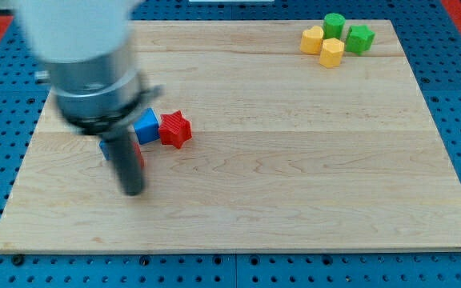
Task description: Move the red star diagonally right side of the blue triangle
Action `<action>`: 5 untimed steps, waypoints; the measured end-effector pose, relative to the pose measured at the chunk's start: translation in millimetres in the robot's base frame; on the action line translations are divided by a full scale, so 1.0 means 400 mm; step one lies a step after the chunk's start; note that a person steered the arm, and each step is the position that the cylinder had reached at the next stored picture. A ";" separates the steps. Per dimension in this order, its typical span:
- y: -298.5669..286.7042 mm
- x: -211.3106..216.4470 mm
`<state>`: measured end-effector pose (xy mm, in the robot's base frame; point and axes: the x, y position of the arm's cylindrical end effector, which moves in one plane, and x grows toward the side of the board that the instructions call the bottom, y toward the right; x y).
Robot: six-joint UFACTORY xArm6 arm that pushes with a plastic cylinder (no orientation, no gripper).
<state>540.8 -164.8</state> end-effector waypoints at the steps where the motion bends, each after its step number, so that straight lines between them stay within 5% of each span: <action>1: -0.173 0.000; 3: -0.157 -0.107; 5: 0.162 -0.162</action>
<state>476.2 -99.9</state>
